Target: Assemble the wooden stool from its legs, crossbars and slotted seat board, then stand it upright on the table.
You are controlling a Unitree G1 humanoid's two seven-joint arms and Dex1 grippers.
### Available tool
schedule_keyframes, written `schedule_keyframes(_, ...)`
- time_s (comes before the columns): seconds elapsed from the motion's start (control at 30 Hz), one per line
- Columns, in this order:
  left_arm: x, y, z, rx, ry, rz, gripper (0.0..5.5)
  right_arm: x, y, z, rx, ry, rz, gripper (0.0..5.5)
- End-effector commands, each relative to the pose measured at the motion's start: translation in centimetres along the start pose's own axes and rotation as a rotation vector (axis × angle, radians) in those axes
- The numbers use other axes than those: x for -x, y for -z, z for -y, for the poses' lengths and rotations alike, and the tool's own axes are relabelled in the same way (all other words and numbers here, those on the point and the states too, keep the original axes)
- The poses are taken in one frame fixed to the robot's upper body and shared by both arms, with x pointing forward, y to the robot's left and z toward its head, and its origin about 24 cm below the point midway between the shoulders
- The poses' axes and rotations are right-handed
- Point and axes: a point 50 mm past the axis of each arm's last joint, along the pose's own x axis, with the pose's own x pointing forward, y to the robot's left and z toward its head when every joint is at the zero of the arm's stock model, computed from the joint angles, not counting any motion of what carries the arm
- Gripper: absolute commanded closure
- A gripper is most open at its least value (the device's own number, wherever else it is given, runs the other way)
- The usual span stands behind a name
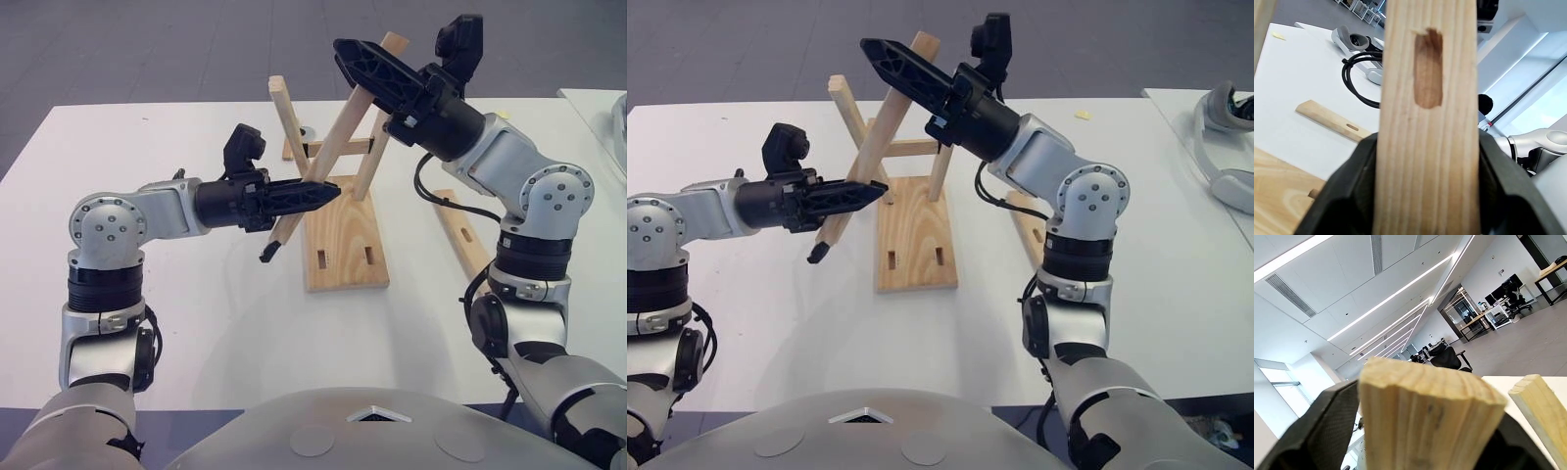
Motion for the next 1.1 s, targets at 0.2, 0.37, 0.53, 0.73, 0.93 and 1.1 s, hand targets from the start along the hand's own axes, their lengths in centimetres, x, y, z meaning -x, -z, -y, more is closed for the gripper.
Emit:
schedule_keyframes(0.2,6.1,-0.4,0.2,-0.159,-0.314,0.052,3.46,1.7,-4.7,1.1,0.114,0.197,0.229,1.12)
schedule_keyframes(0.37,11.0,-2.6,1.0,-0.262,-0.505,0.292,3.46,2.7,-4.7,0.8,0.134,0.205,0.235,1.12)
schedule_keyframes(0.53,14.0,2.4,-2.7,-0.131,-0.827,0.332,3.46,3.1,-5.0,0.8,0.145,0.213,0.241,1.12)
schedule_keyframes(0.73,14.5,10.0,-8.6,-0.140,-1.316,-0.118,3.46,2.9,-4.7,1.3,0.124,0.223,0.230,1.12)
schedule_keyframes(0.93,13.8,10.8,-9.8,-0.136,-1.342,-0.228,2.40,2.9,-4.2,1.5,0.108,0.238,0.236,1.12)
schedule_keyframes(1.1,13.8,8.1,-9.7,-0.202,-1.344,-0.181,1.59,3.0,-3.8,1.6,0.106,0.252,0.229,1.12)
